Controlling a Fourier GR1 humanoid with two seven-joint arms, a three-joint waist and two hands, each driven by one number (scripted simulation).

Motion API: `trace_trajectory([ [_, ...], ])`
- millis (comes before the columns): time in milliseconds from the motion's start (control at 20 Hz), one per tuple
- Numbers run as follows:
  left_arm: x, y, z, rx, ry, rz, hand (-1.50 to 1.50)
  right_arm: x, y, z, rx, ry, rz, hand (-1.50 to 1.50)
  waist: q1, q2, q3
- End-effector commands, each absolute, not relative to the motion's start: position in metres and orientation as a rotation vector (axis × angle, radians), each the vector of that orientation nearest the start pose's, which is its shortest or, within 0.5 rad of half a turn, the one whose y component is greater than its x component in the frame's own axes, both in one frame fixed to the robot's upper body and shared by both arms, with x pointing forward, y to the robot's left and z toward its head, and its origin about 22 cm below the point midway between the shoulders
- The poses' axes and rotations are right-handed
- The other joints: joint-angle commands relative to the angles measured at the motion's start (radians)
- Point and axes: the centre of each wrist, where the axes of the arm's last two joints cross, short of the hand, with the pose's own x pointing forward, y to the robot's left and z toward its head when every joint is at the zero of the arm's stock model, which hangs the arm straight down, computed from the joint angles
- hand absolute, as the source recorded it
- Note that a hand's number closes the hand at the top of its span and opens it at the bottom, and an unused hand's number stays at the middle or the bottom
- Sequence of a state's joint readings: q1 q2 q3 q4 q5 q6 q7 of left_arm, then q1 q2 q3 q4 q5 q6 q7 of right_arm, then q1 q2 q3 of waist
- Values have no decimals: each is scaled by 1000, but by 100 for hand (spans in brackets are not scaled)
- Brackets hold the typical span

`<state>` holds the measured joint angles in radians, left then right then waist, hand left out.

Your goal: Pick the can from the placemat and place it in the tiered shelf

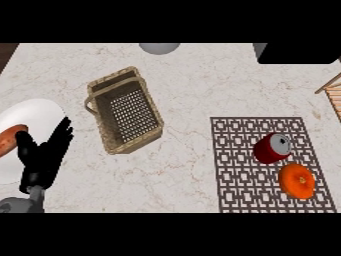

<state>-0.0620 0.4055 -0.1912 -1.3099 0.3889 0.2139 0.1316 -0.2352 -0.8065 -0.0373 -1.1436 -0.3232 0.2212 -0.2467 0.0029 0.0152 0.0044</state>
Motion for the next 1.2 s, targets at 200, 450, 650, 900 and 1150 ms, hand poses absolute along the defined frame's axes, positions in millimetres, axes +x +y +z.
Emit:
trace_trajectory([
  [200,251,288,-27,84,-1122,33,0,275,-508,115,-103,-1584,617,-150,12,-10,-3],
  [450,252,296,-21,86,-1111,47,0,280,-483,144,-14,-1503,795,-150,-5,-18,-5],
  [650,227,285,-34,93,-1101,56,0,283,-458,173,-98,-1428,922,-150,-8,-22,-6],
  [900,252,297,-18,97,-1107,62,0,287,-402,184,-227,-1368,895,-150,-16,-22,-7],
  [1150,244,301,-25,99,-1118,52,0,300,-355,185,-361,-1300,886,-150,3,-17,-6],
])
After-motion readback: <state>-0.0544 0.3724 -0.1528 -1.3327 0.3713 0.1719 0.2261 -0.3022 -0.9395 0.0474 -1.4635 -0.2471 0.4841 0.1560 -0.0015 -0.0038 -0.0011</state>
